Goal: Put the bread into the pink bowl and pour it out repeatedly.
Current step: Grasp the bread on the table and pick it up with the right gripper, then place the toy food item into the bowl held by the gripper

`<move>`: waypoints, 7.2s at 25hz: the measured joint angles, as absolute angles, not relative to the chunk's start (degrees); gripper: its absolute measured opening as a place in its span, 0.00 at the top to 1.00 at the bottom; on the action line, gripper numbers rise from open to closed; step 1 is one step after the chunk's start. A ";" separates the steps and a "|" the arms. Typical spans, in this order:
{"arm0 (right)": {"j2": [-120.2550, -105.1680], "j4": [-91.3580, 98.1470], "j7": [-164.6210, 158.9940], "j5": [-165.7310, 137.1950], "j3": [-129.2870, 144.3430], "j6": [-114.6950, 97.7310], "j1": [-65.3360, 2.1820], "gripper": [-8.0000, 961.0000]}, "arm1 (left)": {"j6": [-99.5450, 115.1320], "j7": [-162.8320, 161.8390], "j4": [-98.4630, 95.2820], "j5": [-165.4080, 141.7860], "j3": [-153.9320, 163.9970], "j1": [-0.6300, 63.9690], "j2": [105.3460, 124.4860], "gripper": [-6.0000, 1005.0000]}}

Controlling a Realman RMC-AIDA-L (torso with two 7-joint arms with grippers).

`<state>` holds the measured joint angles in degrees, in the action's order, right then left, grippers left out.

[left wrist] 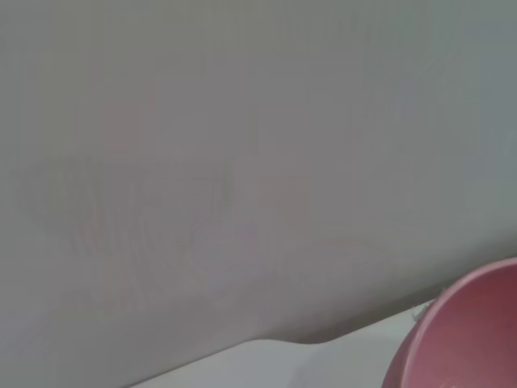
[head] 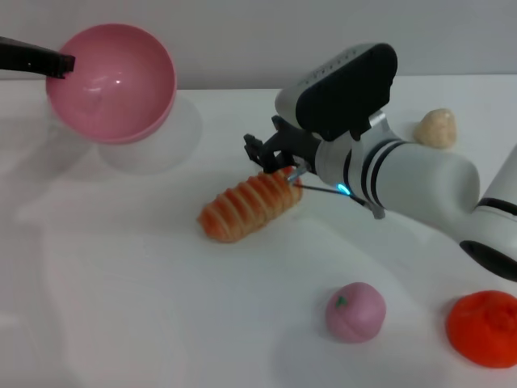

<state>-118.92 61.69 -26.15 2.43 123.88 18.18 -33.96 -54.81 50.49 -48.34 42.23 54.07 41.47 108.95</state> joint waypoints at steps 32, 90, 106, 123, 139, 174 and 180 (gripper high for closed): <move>-119.09 51.27 -22.18 17.16 127.46 11.47 -33.99 0.48 | -51.71 52.02 -47.10 37.60 54.22 44.60 112.29 0.96; -118.91 48.57 -20.47 19.33 128.04 10.37 -35.33 0.83 | -50.98 51.50 -47.27 35.01 53.69 46.04 114.33 0.96; -118.91 48.51 -20.47 19.33 128.04 10.20 -35.27 0.91 | -50.98 51.50 -47.22 34.80 53.69 46.06 114.34 0.96; -119.07 48.42 -20.48 18.07 128.08 9.15 -34.71 0.95 | -50.83 51.50 -47.29 34.80 53.69 45.96 114.34 0.96; -119.16 48.73 -20.49 10.25 122.71 4.62 -30.79 0.96 | -49.58 51.50 -46.95 34.81 53.53 45.61 114.07 0.96; -119.18 63.62 -20.47 -10.29 103.39 5.10 -22.06 0.96 | -49.94 51.32 -44.29 34.80 54.16 45.46 114.77 0.96; -118.98 66.14 -20.47 -11.32 103.33 5.10 -22.60 0.97 | -51.56 51.33 -43.89 34.06 54.32 45.36 116.11 0.96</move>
